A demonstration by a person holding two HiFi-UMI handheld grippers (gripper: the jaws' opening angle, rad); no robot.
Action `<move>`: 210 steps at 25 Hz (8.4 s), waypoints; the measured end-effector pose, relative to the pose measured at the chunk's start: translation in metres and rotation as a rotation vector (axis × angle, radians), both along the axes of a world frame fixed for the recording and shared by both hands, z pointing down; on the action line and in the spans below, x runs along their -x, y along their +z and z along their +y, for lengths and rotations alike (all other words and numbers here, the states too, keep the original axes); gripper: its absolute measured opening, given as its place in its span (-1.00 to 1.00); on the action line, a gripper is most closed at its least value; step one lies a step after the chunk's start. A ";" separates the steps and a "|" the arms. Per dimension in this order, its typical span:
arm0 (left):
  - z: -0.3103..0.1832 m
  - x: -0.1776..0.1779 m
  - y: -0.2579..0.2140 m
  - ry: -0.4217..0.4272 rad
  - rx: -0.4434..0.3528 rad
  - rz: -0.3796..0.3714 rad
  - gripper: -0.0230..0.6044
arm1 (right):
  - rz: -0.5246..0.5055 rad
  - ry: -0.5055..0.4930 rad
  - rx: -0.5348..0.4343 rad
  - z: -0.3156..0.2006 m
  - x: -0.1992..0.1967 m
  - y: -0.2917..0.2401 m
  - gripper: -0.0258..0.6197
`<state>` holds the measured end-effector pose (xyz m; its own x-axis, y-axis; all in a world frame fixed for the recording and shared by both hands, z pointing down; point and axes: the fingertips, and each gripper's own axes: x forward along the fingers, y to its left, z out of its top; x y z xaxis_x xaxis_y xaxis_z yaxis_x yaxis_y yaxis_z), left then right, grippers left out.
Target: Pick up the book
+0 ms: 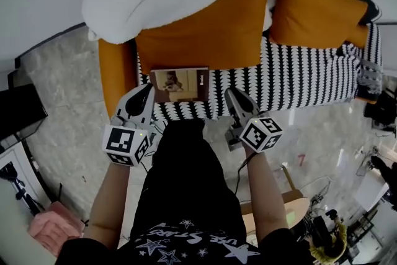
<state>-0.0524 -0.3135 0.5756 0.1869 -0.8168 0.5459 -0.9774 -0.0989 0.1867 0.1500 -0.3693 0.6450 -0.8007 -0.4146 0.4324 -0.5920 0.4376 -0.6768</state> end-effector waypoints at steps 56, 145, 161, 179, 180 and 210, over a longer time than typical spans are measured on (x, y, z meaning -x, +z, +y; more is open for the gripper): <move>-0.009 -0.030 0.173 0.158 0.314 0.076 -0.91 | 0.027 -0.652 0.213 0.018 0.076 0.216 -0.02; 0.051 -0.024 -0.184 0.162 -0.191 -0.063 -0.91 | -0.365 0.130 -0.071 0.047 -0.043 -0.191 -0.45; 0.125 0.053 -0.204 0.484 -0.279 0.020 -0.91 | -0.334 0.471 -0.188 0.191 0.023 -0.233 -0.45; 0.213 -0.018 -0.190 0.684 -0.242 0.062 -0.90 | -0.304 0.679 -0.210 0.341 -0.024 -0.234 -0.45; 0.227 -0.024 -0.194 0.688 -0.243 0.064 -0.90 | -0.317 0.690 -0.217 0.355 -0.029 -0.239 -0.45; 0.391 -0.027 -0.244 0.794 -0.318 0.114 -0.91 | -0.304 0.767 -0.257 0.528 -0.005 -0.256 -0.45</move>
